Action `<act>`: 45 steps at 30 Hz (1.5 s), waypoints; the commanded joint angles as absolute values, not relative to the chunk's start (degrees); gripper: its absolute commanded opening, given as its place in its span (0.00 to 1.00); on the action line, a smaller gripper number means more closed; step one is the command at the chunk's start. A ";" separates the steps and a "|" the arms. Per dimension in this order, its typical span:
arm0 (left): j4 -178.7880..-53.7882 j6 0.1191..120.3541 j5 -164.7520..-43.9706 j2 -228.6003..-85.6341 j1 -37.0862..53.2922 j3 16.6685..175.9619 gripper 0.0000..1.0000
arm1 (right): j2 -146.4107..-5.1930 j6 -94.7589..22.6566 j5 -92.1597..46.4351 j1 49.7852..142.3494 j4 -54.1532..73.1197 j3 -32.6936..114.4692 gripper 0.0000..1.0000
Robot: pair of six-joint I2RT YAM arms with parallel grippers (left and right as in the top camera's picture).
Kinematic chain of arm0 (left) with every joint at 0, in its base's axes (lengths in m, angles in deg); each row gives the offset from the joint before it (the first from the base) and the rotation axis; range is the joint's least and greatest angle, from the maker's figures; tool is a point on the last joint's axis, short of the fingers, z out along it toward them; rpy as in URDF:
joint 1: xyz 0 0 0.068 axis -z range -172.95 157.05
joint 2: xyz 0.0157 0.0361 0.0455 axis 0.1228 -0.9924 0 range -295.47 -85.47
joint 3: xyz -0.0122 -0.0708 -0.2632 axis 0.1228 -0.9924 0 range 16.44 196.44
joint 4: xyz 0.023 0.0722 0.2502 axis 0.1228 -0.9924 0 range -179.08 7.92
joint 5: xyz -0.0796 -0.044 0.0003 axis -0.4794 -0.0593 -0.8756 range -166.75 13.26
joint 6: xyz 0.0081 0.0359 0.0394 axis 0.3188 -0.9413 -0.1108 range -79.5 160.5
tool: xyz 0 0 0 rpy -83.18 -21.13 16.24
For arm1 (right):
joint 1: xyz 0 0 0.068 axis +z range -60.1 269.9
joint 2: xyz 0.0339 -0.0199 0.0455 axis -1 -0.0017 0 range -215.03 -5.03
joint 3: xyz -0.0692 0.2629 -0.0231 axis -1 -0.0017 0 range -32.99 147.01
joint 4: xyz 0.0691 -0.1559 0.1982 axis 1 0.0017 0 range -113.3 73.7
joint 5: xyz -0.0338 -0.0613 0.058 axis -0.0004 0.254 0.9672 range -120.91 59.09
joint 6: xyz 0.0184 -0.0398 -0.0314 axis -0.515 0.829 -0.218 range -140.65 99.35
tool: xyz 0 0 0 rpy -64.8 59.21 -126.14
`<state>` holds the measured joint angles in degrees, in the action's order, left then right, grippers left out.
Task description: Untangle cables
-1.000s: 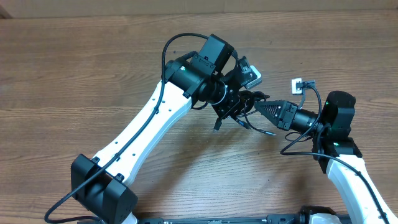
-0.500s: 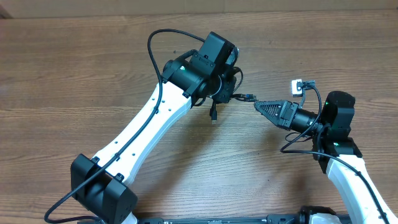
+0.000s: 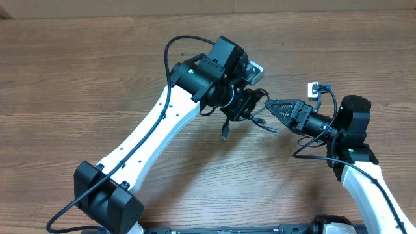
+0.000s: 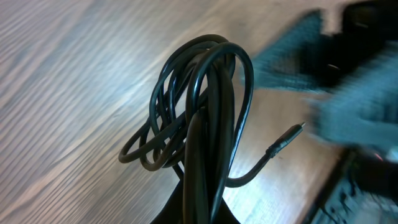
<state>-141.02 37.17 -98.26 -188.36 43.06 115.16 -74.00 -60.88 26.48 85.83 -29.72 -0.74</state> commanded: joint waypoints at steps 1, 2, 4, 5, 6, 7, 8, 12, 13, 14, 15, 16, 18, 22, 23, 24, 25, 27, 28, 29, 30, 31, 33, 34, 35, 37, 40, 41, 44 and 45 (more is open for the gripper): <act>-140.60 31.48 -105.37 -188.23 43.13 115.92 0.04 | -73.85 -60.68 24.67 86.05 -30.00 0.07 0.81; -140.47 31.48 -105.45 -188.23 43.15 115.92 0.04 | -73.85 -60.22 24.91 86.05 -30.00 0.07 0.79; -140.23 31.48 -106.42 -188.23 43.13 115.92 0.04 | -73.85 -57.82 26.50 86.05 -30.00 0.07 0.67; -140.23 31.48 -106.39 -188.23 43.13 115.92 0.04 | -73.85 -57.43 27.22 86.05 -30.02 0.07 0.59; -140.21 31.46 -106.22 -188.23 43.13 115.92 0.04 | -73.85 -56.62 27.97 86.05 -30.05 0.07 0.52; -140.10 31.46 -106.18 -188.23 43.13 115.92 0.04 | -73.85 -56.05 28.53 86.05 -30.05 0.07 0.45; -139.97 31.46 -106.20 -188.23 43.13 115.92 0.04 | -73.85 -55.92 28.73 86.05 -30.02 0.07 0.38; -139.64 31.48 -106.28 -188.23 43.13 115.92 0.04 | -73.85 -55.92 28.75 86.05 -30.07 0.07 0.12; -139.75 31.48 -106.39 -188.23 43.13 115.92 0.04 | -73.85 -55.92 28.75 86.05 -30.07 0.07 0.11; -139.93 31.48 -106.39 -188.23 43.13 115.92 0.04 | -73.85 -55.94 28.77 86.05 -30.07 0.07 0.11; -140.12 31.48 -106.39 -188.23 43.15 115.92 0.04 | -73.85 -55.96 28.77 86.05 -30.07 0.07 0.19; -140.30 31.48 -106.39 -188.23 43.15 115.92 0.04 | -73.85 -55.96 28.80 86.05 -30.07 0.07 0.25; -140.39 31.48 -106.39 -188.23 43.15 115.92 0.04 | -73.85 -55.94 28.80 86.05 -30.07 0.07 0.28; -140.39 31.48 -106.42 -188.23 43.24 115.92 0.04 | -73.85 -55.96 29.26 86.05 -30.42 0.07 0.33; -140.39 31.48 -106.42 -188.23 43.35 115.92 0.04 | -73.85 -55.96 29.39 86.05 -30.55 0.07 0.33; -140.36 31.48 -106.42 -188.23 43.50 115.92 0.04 | -73.85 -55.96 29.41 86.05 -30.68 0.07 0.31; -140.36 31.48 -106.42 -188.23 43.72 115.92 0.04 | -73.85 -55.96 29.43 86.05 -30.68 0.07 0.28; -140.36 31.46 -106.42 -188.25 44.29 115.92 0.04 | -73.85 -55.94 29.41 86.05 -30.70 0.07 0.22; -140.34 31.46 -106.39 -188.32 44.59 115.92 0.04 | -73.85 -55.94 29.41 86.05 -30.68 0.07 0.18; -140.30 31.48 -106.39 -188.34 45.01 115.92 0.04 | -73.85 -55.94 29.43 86.05 -30.68 0.07 0.13; -140.25 31.46 -106.35 -188.36 45.38 115.92 0.04 | -73.85 -55.94 29.63 86.05 -30.72 0.07 0.10; -140.23 31.46 -106.15 -188.38 45.71 115.92 0.04 | -73.85 -55.94 29.63 86.05 -30.72 0.07 0.04; -139.84 31.51 -105.28 -188.45 46.14 115.92 0.04 | -73.85 -55.94 29.63 86.05 -30.68 0.07 0.04; -139.66 31.51 -105.02 -188.45 46.19 115.92 0.04 | -73.85 -55.94 29.63 86.05 -30.68 0.07 0.04; -139.60 31.51 -104.80 -188.47 46.19 115.92 0.04 | -73.85 -55.94 29.63 86.05 -30.68 0.07 0.04; -139.42 31.53 -104.16 -188.47 46.17 115.92 0.04 | -73.85 -55.94 29.63 86.05 -30.64 0.07 0.04; -139.18 32.31 -101.08 -188.49 46.06 115.92 0.04 | -73.85 -55.96 29.63 86.05 -30.35 0.07 0.04; -138.94 33.54 -99.29 -188.49 46.06 115.92 0.04 | -73.85 -55.98 29.63 86.05 -30.09 0.07 0.04; -137.85 42.50 -89.17 -188.49 46.06 115.92 0.04 | -73.85 -56.88 29.56 86.05 -29.28 0.07 0.04; -137.70 46.96 -84.38 -188.49 46.06 115.92 0.04 | -73.85 -57.16 29.54 86.05 -28.89 0.07 0.04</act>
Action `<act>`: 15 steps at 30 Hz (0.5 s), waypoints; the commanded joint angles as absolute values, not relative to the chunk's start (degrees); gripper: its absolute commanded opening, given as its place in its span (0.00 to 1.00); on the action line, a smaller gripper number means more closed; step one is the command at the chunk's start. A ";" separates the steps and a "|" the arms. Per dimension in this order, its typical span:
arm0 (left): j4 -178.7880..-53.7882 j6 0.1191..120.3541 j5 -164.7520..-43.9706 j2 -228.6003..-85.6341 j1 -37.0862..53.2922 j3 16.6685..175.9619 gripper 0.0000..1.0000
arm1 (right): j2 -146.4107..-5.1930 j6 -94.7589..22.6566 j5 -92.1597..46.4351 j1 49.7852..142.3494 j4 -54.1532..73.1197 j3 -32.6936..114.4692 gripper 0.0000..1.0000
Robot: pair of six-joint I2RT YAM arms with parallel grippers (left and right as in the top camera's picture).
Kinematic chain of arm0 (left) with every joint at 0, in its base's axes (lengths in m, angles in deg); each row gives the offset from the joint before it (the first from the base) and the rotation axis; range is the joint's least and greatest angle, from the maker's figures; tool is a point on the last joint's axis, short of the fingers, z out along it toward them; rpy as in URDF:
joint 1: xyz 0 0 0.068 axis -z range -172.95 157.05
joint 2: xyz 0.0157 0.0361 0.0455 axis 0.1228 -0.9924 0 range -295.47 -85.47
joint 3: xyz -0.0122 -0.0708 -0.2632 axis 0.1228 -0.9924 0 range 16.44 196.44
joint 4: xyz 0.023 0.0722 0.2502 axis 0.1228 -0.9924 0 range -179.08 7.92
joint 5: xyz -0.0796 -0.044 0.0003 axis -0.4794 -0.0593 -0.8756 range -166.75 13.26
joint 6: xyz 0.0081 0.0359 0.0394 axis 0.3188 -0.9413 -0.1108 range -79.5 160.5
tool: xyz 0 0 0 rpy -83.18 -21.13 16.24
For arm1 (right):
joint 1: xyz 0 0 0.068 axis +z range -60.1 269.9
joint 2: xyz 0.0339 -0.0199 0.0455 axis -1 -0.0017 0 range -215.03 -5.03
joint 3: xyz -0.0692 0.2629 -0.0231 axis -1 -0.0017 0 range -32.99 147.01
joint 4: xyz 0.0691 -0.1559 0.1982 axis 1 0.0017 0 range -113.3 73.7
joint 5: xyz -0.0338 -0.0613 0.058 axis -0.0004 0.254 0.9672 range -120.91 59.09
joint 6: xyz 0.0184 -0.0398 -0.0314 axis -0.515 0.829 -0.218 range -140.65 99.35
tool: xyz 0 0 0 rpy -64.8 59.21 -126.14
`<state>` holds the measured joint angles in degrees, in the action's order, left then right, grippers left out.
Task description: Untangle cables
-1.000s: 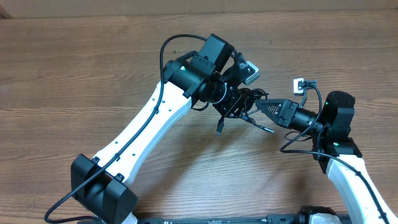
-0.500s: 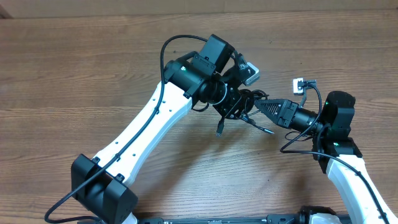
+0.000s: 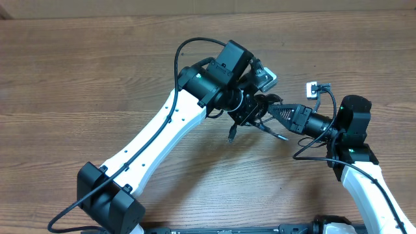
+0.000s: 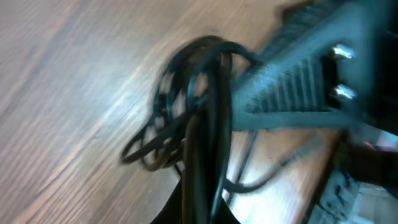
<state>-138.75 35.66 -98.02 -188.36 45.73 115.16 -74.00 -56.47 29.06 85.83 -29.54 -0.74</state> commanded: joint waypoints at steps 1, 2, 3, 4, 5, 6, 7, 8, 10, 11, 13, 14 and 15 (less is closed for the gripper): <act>-137.76 51.90 -79.47 -188.49 46.06 115.92 0.05 | -73.85 -57.73 29.54 86.05 -28.54 0.07 0.04; -137.98 56.86 -74.88 -188.49 46.06 115.92 0.04 | -73.85 -58.45 29.26 86.05 -27.90 0.07 0.04; -138.22 61.49 -71.20 -188.49 46.06 115.92 0.04 | -73.85 -58.85 29.06 86.05 -27.33 0.07 0.04; -138.51 66.00 -68.17 -188.49 46.06 115.92 0.04 | -73.85 -59.11 28.88 86.05 -26.70 0.07 0.04; -138.70 69.71 -66.20 -188.49 46.06 115.92 0.04 | -73.85 -59.59 28.42 86.05 -25.83 0.07 0.04; -138.83 72.55 -65.19 -188.49 46.06 115.92 0.05 | -73.85 -59.74 28.21 86.05 -25.28 0.07 0.04; -138.81 74.50 -64.93 -188.49 46.08 115.92 0.05 | -73.85 -59.79 28.05 86.05 -24.54 0.07 0.04; -138.75 75.37 -64.95 -188.49 46.08 115.92 0.04 | -73.85 -59.72 28.03 86.05 -24.12 0.07 0.04; -138.75 75.39 -65.17 -188.49 46.08 115.92 0.04 | -73.85 -59.63 28.08 86.05 -23.68 0.07 0.04; -138.96 75.15 -65.24 -188.49 46.08 115.92 0.04 | -73.85 -59.63 28.08 86.05 -23.62 0.07 0.04; -139.25 73.19 -66.48 -188.49 46.08 115.92 0.04 | -73.85 -59.61 28.08 86.05 -23.64 0.07 0.04; -139.25 70.56 -67.90 -188.49 46.08 115.92 0.04 | -73.85 -59.61 28.08 86.05 -23.64 0.07 0.04; -139.23 67.11 -69.94 -188.49 46.08 115.92 0.04 | -73.85 -59.59 28.05 86.05 -23.64 0.07 0.04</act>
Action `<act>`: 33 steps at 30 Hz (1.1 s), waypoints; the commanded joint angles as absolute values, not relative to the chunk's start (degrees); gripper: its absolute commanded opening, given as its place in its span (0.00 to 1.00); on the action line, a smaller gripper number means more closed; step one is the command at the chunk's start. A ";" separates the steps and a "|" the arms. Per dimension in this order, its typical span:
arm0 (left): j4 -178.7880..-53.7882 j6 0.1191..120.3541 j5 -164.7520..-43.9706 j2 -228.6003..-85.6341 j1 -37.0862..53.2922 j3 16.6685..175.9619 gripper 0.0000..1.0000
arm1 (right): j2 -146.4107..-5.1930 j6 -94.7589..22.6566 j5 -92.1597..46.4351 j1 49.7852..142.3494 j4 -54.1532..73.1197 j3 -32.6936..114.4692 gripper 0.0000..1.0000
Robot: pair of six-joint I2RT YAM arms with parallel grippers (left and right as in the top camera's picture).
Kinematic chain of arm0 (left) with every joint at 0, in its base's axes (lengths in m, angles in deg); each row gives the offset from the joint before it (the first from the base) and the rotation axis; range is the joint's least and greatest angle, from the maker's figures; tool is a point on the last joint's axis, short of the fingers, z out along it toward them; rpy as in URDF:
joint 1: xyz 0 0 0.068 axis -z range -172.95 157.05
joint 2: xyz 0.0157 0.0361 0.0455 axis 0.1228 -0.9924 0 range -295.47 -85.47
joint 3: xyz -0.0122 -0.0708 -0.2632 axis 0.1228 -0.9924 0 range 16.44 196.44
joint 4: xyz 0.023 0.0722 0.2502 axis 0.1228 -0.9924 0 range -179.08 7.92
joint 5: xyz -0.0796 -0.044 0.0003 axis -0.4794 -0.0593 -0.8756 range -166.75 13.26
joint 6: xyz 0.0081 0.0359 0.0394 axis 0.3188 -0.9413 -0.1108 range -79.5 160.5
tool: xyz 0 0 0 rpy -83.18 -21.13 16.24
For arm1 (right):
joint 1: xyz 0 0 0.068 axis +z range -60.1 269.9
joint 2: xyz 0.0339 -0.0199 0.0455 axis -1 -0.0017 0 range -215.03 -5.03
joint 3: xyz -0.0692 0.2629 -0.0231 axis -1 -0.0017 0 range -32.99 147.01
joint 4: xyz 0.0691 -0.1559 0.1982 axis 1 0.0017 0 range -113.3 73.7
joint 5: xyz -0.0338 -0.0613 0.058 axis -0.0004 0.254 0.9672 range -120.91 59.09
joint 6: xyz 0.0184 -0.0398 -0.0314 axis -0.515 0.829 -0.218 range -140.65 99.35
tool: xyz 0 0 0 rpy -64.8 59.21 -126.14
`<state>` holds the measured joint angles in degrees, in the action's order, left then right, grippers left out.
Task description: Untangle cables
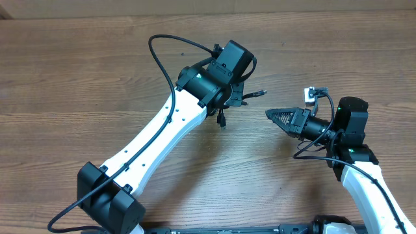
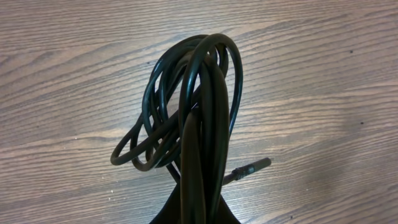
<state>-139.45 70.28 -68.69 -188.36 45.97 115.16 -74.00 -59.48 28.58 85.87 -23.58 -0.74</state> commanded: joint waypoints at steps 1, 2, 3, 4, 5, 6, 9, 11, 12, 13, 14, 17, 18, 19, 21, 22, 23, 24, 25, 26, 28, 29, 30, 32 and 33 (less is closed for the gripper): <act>-139.25 63.85 -72.01 -188.49 46.08 115.92 0.04 | -73.85 -59.42 28.08 86.05 -23.66 0.07 0.09; -139.23 59.61 -75.20 -188.49 46.08 115.92 0.04 | -73.85 -59.29 28.05 86.05 -23.79 0.07 0.22; -139.25 56.58 -77.72 -188.49 46.08 115.92 0.04 | -73.85 -59.20 27.99 86.05 -23.95 0.07 0.36; -139.27 53.78 -80.34 -188.49 46.08 115.92 0.04 | -73.85 -59.20 27.79 86.05 -24.08 0.07 0.47; -139.29 50.78 -83.77 -188.49 46.08 115.92 0.04 | -73.85 -59.20 27.55 86.05 -24.30 0.07 0.56; -139.29 48.88 -86.37 -188.49 46.08 115.92 0.04 | -73.85 -59.20 27.20 86.05 -24.47 0.07 0.63; -139.25 44.14 -93.10 -188.49 46.08 115.92 0.04 | -73.85 -59.20 26.15 86.05 -24.47 0.07 0.67; -139.25 42.17 -96.43 -188.49 46.08 115.92 0.04 | -73.85 -59.18 26.09 86.05 -24.56 0.07 0.67; -139.23 41.49 -98.00 -188.49 46.08 115.92 0.04 | -73.85 -59.20 26.11 86.05 -24.78 0.07 0.67; -139.23 40.62 -99.66 -188.49 46.08 115.92 0.04 | -73.85 -59.18 26.13 86.05 -25.15 0.07 0.67; -139.23 40.34 -100.43 -188.49 46.08 115.92 0.04 | -73.85 -59.18 26.13 86.05 -25.43 0.07 0.67; -138.79 40.25 -103.42 -188.49 46.08 115.92 0.04 | -73.85 -59.15 26.20 86.05 -26.79 0.07 0.50; -138.40 40.25 -104.80 -188.49 46.08 115.92 0.04 | -73.85 -58.80 26.28 86.05 -27.14 0.07 0.44; -138.16 40.25 -105.37 -188.49 46.08 115.92 0.04 | -73.85 -58.02 26.85 86.05 -27.66 0.07 0.40; -137.70 40.27 -105.30 -188.49 46.08 115.92 0.04 | -73.85 -57.38 28.14 86.05 -28.67 0.07 0.32; -137.61 40.25 -105.30 -188.49 46.08 115.92 0.04 | -73.85 -56.97 28.73 86.05 -29.17 0.07 0.28; -137.52 40.25 -105.30 -188.49 46.08 115.92 0.04 | -73.82 -56.49 29.21 86.05 -29.35 0.07 0.22; -137.52 40.23 -105.30 -188.49 46.08 115.92 0.04 | -73.85 -56.16 29.21 86.05 -29.43 0.07 0.16; -137.52 40.23 -105.32 -188.49 46.08 115.92 0.05 | -73.85 -56.16 29.19 86.05 -29.43 0.07 0.08; -137.54 40.20 -105.30 -188.49 46.08 115.92 0.04 | -73.85 -56.16 29.17 86.05 -29.43 0.07 0.04; -137.57 40.23 -105.30 -188.49 46.08 115.92 0.05 | -73.85 -56.14 29.12 86.05 -29.74 0.07 0.04; -137.57 40.23 -105.30 -188.49 46.08 115.92 0.04 | -73.85 -56.16 29.15 86.05 -30.00 0.07 0.04; -137.54 40.23 -105.30 -188.49 46.08 115.92 0.04 | -73.85 -56.14 29.15 86.05 -30.26 0.07 0.04; -137.50 40.23 -104.86 -188.49 46.08 115.92 0.04 | -73.85 -56.14 29.12 86.05 -30.64 0.07 0.04; -137.43 40.23 -104.19 -188.49 46.08 115.92 0.04 | -73.85 -56.14 29.15 86.05 -30.70 0.07 0.04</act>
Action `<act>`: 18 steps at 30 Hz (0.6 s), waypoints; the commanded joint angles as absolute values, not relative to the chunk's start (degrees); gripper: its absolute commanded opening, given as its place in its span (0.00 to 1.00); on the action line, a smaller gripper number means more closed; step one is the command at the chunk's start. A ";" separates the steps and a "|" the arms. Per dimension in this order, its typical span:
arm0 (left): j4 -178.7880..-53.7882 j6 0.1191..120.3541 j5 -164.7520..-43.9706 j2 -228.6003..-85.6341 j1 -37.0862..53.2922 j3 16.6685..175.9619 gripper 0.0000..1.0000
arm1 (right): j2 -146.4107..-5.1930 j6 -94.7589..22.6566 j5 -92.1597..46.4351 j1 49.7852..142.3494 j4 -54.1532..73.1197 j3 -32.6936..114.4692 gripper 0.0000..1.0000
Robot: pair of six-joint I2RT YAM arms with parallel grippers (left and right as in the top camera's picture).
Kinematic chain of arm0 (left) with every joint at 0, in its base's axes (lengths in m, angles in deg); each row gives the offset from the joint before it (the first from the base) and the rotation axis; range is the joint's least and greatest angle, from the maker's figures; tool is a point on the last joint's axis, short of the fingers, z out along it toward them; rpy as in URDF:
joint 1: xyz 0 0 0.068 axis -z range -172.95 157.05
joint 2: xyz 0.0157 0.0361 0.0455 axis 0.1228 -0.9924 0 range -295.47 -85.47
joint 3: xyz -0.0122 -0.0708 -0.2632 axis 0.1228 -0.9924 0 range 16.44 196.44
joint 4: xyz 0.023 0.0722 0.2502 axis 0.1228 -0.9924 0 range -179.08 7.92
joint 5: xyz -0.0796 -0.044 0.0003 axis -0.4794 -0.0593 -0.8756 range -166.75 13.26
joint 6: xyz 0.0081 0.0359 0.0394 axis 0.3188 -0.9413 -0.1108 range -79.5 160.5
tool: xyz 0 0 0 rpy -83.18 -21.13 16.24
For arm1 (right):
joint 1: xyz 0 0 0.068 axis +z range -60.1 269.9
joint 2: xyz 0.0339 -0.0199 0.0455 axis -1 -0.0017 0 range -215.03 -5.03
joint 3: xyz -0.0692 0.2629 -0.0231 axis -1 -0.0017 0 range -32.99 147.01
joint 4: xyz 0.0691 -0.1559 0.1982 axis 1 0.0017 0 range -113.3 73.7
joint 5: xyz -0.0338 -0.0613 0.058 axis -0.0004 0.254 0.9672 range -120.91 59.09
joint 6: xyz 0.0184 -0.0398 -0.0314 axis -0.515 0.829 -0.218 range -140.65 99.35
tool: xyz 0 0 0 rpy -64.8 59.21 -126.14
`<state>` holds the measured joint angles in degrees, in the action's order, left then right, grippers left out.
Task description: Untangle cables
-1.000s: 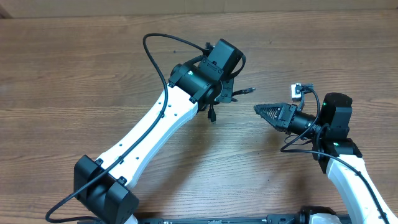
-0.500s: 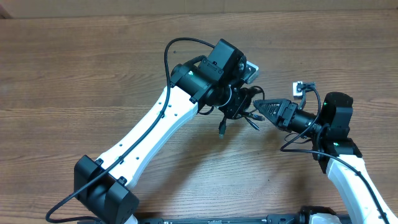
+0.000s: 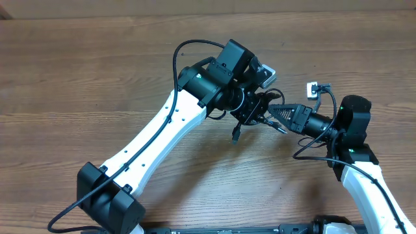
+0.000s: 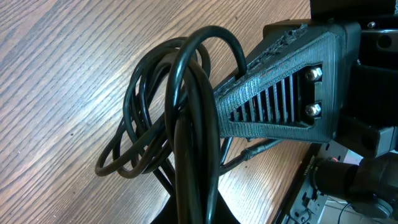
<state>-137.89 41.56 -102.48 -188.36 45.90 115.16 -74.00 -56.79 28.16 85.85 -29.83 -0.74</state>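
Note:
A bundle of black cable hangs in tangled loops from my left gripper, which is shut on it above the table. In the overhead view the left gripper sits mid-table with a plug end dangling below it. My right gripper points left with its tip at the bundle. One ribbed finger lies against the loops, partly behind a strand. Whether the right jaws are open or hold a strand is hidden. A second plug end sticks out under that finger.
The wooden table stretches bare to the left and back. My left arm's white links cross from the bottom left. The right arm's body and base stand at the right edge.
My left gripper has moved right with the cable bundle, and the right gripper's tip, which was apart from it, is now in among the loops.
At first the right gripper's tip was just beside the bundle held by my left gripper. Then it was pushed into the loops. After that the two grippers stood apart, the bundle still coiled. Now the right finger is against the loops again.

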 commanded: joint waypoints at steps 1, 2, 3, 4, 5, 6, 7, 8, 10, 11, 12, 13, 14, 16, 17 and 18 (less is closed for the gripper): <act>-137.24 40.27 -103.09 -188.49 46.08 115.92 0.04 | -73.85 -56.16 29.15 86.05 -30.64 0.07 0.04; -137.02 40.31 -102.07 -188.49 46.08 115.92 0.04 | -73.85 -56.18 29.15 86.05 -30.48 0.07 0.04; -136.67 41.06 -100.49 -188.49 46.08 115.92 0.04 | -73.85 -56.20 29.17 86.05 -30.22 0.07 0.04; -136.23 42.54 -98.15 -188.49 46.08 115.92 0.04 | -73.85 -56.49 29.17 86.05 -29.89 0.07 0.04; -135.90 44.84 -95.05 -188.49 46.08 115.92 0.04 | -73.85 -57.06 29.15 86.05 -29.21 0.07 0.04; -135.69 47.83 -91.23 -188.49 46.08 115.92 0.04 | -73.85 -57.60 29.15 86.05 -28.80 0.07 0.04; -135.71 54.91 -81.67 -188.49 46.08 115.92 0.04 | -73.85 -58.54 29.15 86.05 -27.47 0.07 0.04; -135.86 58.94 -76.56 -188.49 46.08 115.92 0.04 | -73.85 -58.78 29.10 86.05 -26.55 0.07 0.04; -136.36 65.91 -68.73 -188.49 46.08 115.92 0.04 | -73.85 -58.76 28.56 86.05 -24.34 0.07 0.04; -136.58 68.73 -66.22 -188.49 46.08 115.92 0.04 | -73.85 -58.76 27.97 86.05 -23.14 0.07 0.04; -136.71 70.61 -64.89 -188.49 46.08 115.92 0.04 | -73.85 -58.74 27.49 86.05 -22.29 0.07 0.04; -136.89 72.36 -64.17 -188.49 46.08 115.92 0.04 | -73.85 -58.69 26.92 86.05 -21.37 0.07 0.04; -136.91 73.14 -64.14 -188.49 46.08 115.92 0.04 | -73.85 -58.61 26.26 86.05 -20.62 0.07 0.04; -136.91 73.49 -65.24 -188.49 46.08 115.92 0.04 | -73.85 -58.26 25.63 86.05 -20.14 0.07 0.04; -137.06 72.99 -66.05 -188.49 46.08 115.92 0.04 | -73.85 -58.10 25.61 86.05 -20.19 0.07 0.04; -137.37 72.14 -66.75 -188.49 46.10 115.92 0.04 | -73.85 -58.10 25.58 86.05 -20.21 0.07 0.04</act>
<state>-137.00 67.79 -70.20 -188.38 46.01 115.16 -74.00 -58.41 26.85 85.91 -20.17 -0.74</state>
